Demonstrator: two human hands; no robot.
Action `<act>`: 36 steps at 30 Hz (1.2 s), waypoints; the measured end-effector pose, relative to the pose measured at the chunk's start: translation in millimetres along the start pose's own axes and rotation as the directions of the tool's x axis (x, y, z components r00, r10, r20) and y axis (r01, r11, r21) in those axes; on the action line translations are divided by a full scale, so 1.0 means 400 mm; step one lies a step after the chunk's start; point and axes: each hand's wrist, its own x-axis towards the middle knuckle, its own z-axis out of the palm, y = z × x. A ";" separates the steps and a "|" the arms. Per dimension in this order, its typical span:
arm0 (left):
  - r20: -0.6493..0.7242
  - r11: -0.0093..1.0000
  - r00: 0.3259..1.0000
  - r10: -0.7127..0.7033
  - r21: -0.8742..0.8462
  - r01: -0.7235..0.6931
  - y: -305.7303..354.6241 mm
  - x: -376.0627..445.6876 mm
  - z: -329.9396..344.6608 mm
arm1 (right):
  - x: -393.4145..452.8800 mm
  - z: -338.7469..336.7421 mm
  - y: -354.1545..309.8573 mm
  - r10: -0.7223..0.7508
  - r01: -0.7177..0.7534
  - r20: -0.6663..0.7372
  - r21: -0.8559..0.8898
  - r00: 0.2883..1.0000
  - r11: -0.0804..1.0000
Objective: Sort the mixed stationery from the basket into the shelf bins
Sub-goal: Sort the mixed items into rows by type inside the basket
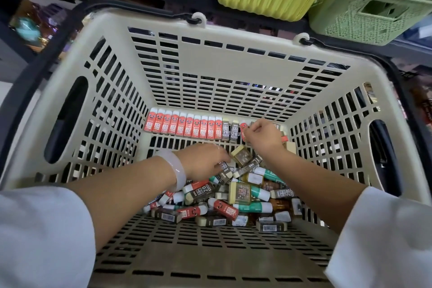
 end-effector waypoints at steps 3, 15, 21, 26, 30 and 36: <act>0.049 0.987 0.999 0.008 0.160 -0.016 -0.008 -0.005 0.006 | 0.015 0.019 -0.011 -0.046 0.047 0.007 -0.138 0.999 0.989; 0.106 0.992 0.987 -0.124 0.005 0.124 -0.028 0.007 -0.005 | 0.032 -0.045 0.031 -0.316 0.332 0.137 -0.602 0.939 0.726; -0.029 0.982 0.982 -0.187 -0.042 0.186 -0.055 0.005 -0.021 | 0.036 -0.055 0.037 -0.340 0.434 0.270 -0.558 0.901 0.707; -0.130 0.979 0.970 -0.203 -0.052 0.198 -0.063 0.005 -0.025 | 0.038 -0.029 0.037 -0.299 0.386 0.249 -0.495 0.921 0.778; -0.120 0.981 0.973 -0.196 -0.022 0.195 -0.056 0.004 -0.024 | 0.045 -0.027 0.030 -0.238 0.289 0.171 -0.416 0.956 0.862; -0.145 0.959 0.959 -0.244 -0.186 0.215 -0.050 -0.001 -0.036 | 0.044 -0.023 0.015 -0.236 0.298 0.194 -0.423 0.952 0.855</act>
